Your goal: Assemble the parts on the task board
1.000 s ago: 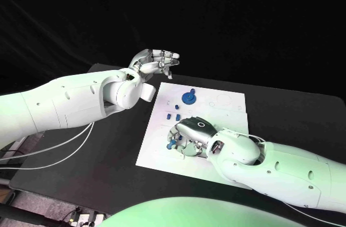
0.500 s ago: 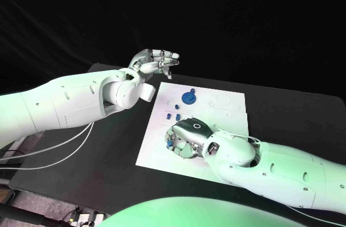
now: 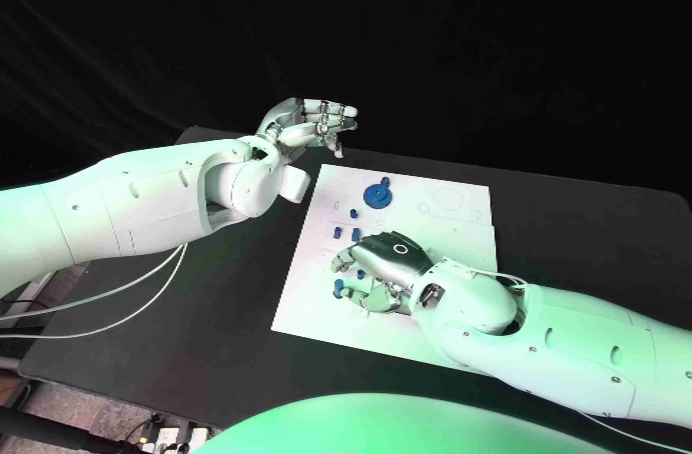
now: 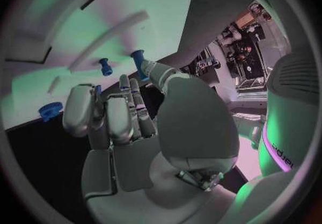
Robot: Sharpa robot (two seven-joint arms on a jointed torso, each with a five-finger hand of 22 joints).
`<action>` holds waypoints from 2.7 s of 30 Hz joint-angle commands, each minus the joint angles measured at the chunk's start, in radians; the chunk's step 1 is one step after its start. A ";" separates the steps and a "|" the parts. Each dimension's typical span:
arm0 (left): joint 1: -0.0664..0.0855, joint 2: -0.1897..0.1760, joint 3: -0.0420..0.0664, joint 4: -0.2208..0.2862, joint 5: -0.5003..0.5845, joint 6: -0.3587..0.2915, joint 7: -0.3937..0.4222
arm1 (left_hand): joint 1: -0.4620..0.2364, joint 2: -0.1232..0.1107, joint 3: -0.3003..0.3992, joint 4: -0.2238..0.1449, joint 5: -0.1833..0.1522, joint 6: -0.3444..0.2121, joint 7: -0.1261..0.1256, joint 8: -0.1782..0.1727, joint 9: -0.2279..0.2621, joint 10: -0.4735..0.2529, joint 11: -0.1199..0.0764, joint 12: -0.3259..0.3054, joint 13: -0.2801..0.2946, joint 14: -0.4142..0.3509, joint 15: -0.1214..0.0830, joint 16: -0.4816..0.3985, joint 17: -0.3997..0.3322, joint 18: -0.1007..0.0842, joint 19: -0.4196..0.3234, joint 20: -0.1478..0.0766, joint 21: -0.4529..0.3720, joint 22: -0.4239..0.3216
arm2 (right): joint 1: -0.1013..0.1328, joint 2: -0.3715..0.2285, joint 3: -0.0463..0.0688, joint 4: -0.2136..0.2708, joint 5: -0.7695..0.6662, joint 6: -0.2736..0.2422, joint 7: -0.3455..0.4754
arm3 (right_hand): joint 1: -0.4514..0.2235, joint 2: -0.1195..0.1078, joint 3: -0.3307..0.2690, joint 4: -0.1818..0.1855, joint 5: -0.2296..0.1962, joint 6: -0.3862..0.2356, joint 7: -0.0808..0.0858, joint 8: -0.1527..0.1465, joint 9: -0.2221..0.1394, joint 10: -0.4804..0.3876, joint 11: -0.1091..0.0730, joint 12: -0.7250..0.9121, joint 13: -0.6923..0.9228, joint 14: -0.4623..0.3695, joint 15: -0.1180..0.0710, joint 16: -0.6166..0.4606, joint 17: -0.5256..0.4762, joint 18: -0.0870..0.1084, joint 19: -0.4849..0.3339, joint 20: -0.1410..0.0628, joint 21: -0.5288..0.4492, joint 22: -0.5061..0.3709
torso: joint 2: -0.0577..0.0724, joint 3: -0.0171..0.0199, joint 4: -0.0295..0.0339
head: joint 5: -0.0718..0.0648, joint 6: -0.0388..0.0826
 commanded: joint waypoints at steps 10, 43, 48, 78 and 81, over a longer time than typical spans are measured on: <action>0.000 -0.004 0.000 0.001 0.003 0.016 0.002 | -0.004 0.002 -0.001 0.004 0.003 -0.008 0.003 0.006 -0.002 -0.010 0.000 0.005 -0.002 -0.003 0.001 0.005 -0.002 0.007 -0.004 0.001 0.001 0.000 | 0.007 -0.118 0.011 0.093 0.124 -0.169 0.081 | 0.142 0.093 -0.342 0.091 0.018 -0.058 0.010 -0.039 -0.011 -0.071 -0.007 0.175 0.018 0.002 -0.008 0.001 -0.022 0.021 0.020 -0.008 -0.077 0.020 | -0.003 -0.0006 -0.0017 | -0.021 0.014; -0.008 -0.030 -0.010 0.010 0.004 0.015 0.004 | -0.004 0.002 -0.001 0.004 0.003 -0.009 0.003 0.006 -0.002 -0.012 0.001 0.006 -0.002 -0.004 0.001 0.005 -0.003 0.007 -0.004 0.001 0.000 0.000 | 0.016 -0.556 0.003 0.273 0.432 -0.053 -0.227 | -0.041 0.081 -0.384 0.210 0.066 0.030 -0.053 0.165 0.110 0.360 -0.088 1.146 1.075 0.089 -0.074 0.175 0.320 -0.065 0.147 -0.069 0.388 0.243 | -0.015 0.0077 -0.0344 | -0.169 0.025; -0.008 -0.032 -0.010 0.011 0.004 0.015 0.004 | -0.004 0.002 -0.001 0.004 0.003 -0.009 0.003 0.006 -0.002 -0.012 0.001 0.006 -0.002 -0.004 0.001 0.005 -0.003 0.007 -0.004 0.001 0.000 0.000 | 0.003 -0.538 0.002 0.275 0.414 -0.052 -0.247 | -0.059 0.084 -0.406 0.210 0.119 0.029 -0.055 0.177 0.117 0.369 -0.090 1.174 1.121 0.092 -0.075 0.184 0.342 -0.068 0.150 -0.070 0.399 0.247 | -0.016 0.0060 -0.0349 | -0.169 0.022; -0.008 -0.043 -0.010 0.019 0.006 0.014 0.003 | -0.005 0.003 -0.001 0.006 0.003 -0.009 0.002 0.009 -0.002 -0.013 0.001 0.010 -0.002 -0.005 0.002 0.006 -0.004 0.007 -0.005 0.002 -0.001 -0.001 | -0.048 -0.429 0.001 0.223 0.315 0.036 -0.312 | -0.119 0.099 -0.483 0.211 0.107 0.031 -0.059 0.199 0.129 0.376 -0.092 1.196 1.170 0.097 -0.076 0.198 0.385 -0.073 0.157 -0.070 0.425 0.257 | -0.014 0.0088 -0.0387 | -0.159 0.017; -0.008 -0.043 -0.010 0.021 0.010 0.015 0.001 | -0.007 0.003 -0.002 0.007 0.003 -0.009 0.003 0.010 -0.002 -0.013 0.001 0.011 -0.002 -0.005 0.002 0.006 -0.004 0.007 -0.005 0.002 -0.001 -0.001 | -0.054 -0.418 0.002 0.220 0.302 0.032 -0.321 | -0.117 0.101 -0.490 0.211 0.105 0.034 -0.061 0.203 0.131 0.379 -0.093 1.201 1.178 0.098 -0.076 0.200 0.389 -0.074 0.157 -0.071 0.428 0.258 | -0.015 0.0079 -0.0361 | -0.160 0.016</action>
